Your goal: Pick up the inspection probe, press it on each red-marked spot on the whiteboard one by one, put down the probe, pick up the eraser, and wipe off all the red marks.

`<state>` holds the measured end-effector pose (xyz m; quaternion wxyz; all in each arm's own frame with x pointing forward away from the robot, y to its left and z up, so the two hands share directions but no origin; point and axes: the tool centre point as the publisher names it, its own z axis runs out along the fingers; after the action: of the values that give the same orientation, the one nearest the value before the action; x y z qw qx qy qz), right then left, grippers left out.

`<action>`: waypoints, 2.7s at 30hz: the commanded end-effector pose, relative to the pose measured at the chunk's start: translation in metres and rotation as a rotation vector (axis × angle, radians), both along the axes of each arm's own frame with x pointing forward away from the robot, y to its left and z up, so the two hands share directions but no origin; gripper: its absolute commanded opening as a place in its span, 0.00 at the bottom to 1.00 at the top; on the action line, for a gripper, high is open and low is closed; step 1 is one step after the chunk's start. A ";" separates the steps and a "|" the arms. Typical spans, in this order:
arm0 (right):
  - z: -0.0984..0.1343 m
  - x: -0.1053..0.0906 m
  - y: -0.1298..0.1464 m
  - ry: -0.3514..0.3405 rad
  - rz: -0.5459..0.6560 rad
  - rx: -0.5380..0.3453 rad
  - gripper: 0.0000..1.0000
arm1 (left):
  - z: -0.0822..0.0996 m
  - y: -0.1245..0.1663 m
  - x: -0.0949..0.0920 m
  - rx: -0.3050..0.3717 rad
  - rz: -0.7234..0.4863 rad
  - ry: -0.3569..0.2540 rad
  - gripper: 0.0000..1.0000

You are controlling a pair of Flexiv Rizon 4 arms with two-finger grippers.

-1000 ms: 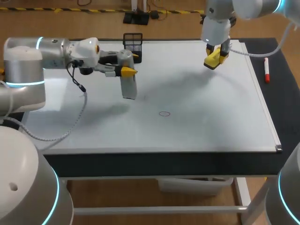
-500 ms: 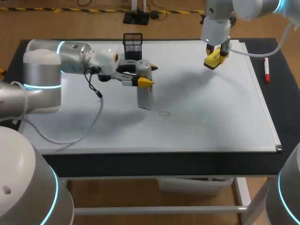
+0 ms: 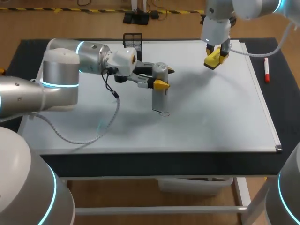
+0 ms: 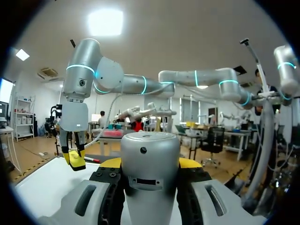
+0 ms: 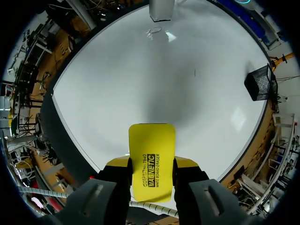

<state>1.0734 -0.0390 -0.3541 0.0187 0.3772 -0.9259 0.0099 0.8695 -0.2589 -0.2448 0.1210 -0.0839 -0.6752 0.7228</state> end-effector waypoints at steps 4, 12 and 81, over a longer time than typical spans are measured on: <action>0.001 0.000 -0.001 0.000 0.001 -0.003 0.00 | -0.011 -0.014 0.004 -0.003 -0.033 0.003 0.00; 0.001 0.000 -0.001 0.000 0.001 -0.003 0.00 | -0.019 -0.016 0.005 0.001 -0.034 -0.003 0.00; 0.001 0.000 -0.001 0.000 0.001 -0.003 0.00 | 0.020 0.063 0.061 -0.008 0.117 -0.072 0.00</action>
<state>1.0733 -0.0391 -0.3541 0.0187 0.3772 -0.9259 0.0100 0.9296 -0.2106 -0.2288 0.0593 -0.0704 -0.6748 0.7322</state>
